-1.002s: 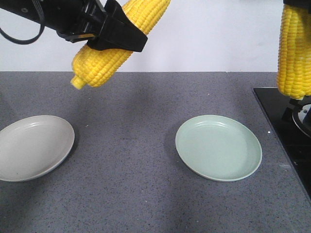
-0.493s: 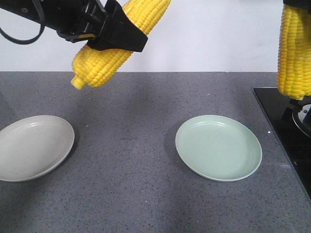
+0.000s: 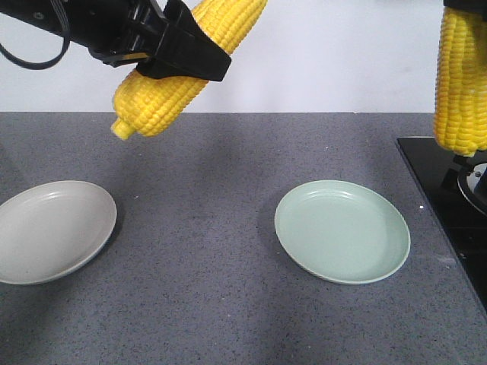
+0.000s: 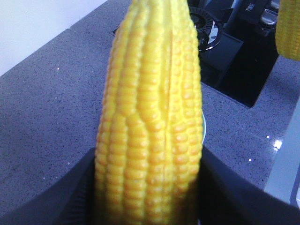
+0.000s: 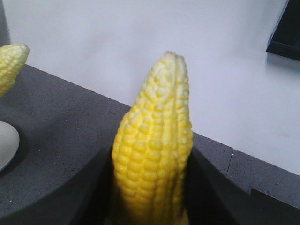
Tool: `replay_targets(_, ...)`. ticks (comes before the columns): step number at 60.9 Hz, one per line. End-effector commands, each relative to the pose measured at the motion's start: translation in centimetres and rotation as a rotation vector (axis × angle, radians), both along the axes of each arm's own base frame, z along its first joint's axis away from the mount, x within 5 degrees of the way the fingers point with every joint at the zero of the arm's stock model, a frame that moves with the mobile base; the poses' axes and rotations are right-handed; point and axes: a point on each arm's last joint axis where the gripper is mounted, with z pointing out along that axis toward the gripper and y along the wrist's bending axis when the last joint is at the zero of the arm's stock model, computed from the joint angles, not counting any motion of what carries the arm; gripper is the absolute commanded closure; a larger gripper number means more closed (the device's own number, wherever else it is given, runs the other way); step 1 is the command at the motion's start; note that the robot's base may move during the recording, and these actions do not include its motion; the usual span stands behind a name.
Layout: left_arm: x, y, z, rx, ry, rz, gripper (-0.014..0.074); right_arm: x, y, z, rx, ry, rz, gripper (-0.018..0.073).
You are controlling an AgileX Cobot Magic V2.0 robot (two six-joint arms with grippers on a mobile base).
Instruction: Distribute corn equally
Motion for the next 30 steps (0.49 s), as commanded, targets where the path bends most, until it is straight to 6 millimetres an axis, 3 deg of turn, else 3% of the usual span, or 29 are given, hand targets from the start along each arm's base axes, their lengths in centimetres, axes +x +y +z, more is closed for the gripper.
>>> replay_targets(1,-1.1,0.4,2.3,-0.097,-0.076,0.012,0.0602,-0.7,-0.3,1.8,0.037,-0.112,-0.011,0.0564)
replay_targets(20,-1.1,0.4,2.3,-0.089,-0.075,0.011,0.0602,-0.6,0.0,1.6,0.059,-0.086,0.004,0.0564)
replay_targets(30,-0.8,1.1,1.7,0.013,-0.098,0.051,0.0602,1.8,0.8,0.2,0.079,0.002,0.029,0.0564)
